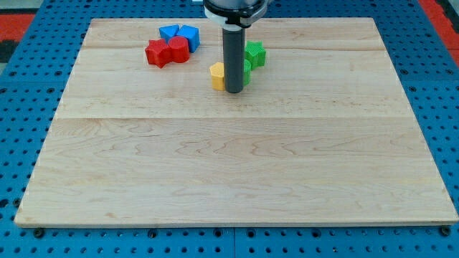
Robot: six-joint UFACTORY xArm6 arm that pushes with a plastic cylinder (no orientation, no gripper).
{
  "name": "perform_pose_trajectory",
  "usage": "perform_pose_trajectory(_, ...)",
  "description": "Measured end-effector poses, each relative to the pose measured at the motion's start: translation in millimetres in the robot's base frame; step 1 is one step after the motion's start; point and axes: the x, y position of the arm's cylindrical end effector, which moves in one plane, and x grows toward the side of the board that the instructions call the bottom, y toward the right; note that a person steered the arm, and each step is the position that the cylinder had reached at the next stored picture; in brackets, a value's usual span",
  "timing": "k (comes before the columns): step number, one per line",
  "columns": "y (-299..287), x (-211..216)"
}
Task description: Place the green circle at the bottom right of the green star
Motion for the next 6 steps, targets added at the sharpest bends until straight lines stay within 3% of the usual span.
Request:
perform_pose_trajectory(1, -32, 4)
perform_pose_trajectory(3, 22, -35)
perform_pose_trajectory(5, 0, -21)
perform_pose_trajectory(6, 38, -35)
